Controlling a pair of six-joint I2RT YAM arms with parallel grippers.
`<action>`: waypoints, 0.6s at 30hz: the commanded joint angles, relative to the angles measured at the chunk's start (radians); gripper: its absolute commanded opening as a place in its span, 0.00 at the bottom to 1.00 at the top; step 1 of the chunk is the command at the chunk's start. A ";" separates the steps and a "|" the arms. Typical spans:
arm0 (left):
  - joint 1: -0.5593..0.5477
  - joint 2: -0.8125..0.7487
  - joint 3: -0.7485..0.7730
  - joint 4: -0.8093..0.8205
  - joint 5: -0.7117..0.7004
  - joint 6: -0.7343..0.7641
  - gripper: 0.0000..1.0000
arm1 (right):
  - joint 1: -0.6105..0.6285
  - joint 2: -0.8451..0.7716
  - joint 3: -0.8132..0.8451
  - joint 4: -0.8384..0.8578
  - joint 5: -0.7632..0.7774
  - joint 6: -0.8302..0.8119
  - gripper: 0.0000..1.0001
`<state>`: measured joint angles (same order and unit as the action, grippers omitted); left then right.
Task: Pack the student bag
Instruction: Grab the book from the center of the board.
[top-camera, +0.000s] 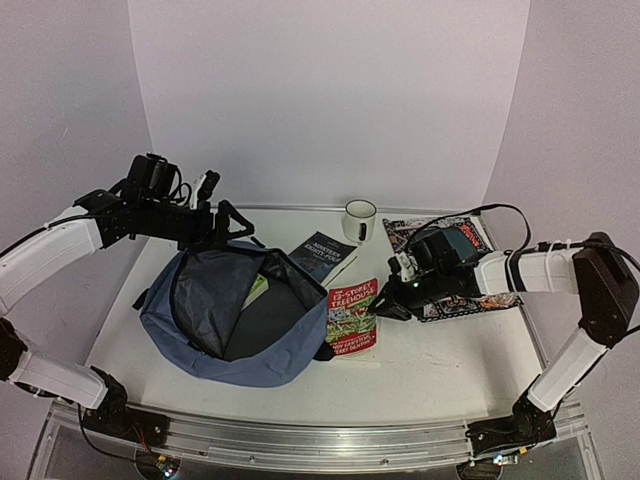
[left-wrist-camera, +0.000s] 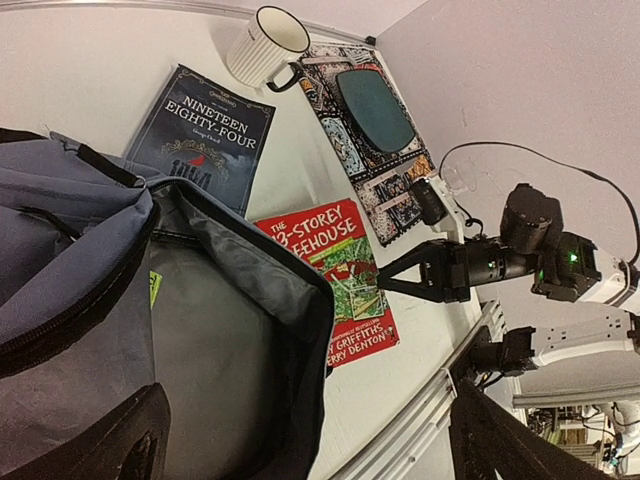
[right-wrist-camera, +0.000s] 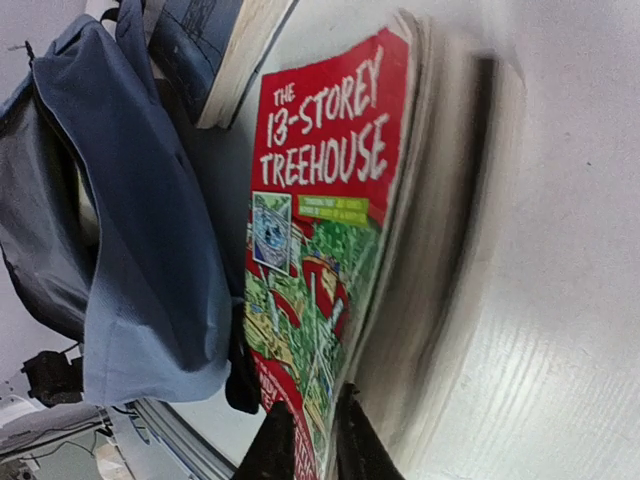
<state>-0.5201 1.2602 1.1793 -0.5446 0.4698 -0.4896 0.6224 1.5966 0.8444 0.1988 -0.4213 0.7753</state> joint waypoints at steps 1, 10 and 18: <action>-0.003 -0.002 -0.004 0.072 0.002 -0.019 0.98 | -0.001 0.049 0.023 0.075 -0.039 0.056 0.23; -0.003 -0.005 -0.024 0.073 0.004 -0.028 0.98 | -0.001 0.121 0.024 0.105 -0.031 0.074 0.14; -0.003 -0.011 -0.018 0.085 -0.024 -0.066 0.98 | -0.010 0.024 0.015 0.110 -0.043 0.089 0.00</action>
<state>-0.5209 1.2636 1.1603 -0.5108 0.4679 -0.5269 0.6201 1.7048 0.8444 0.2916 -0.4371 0.8547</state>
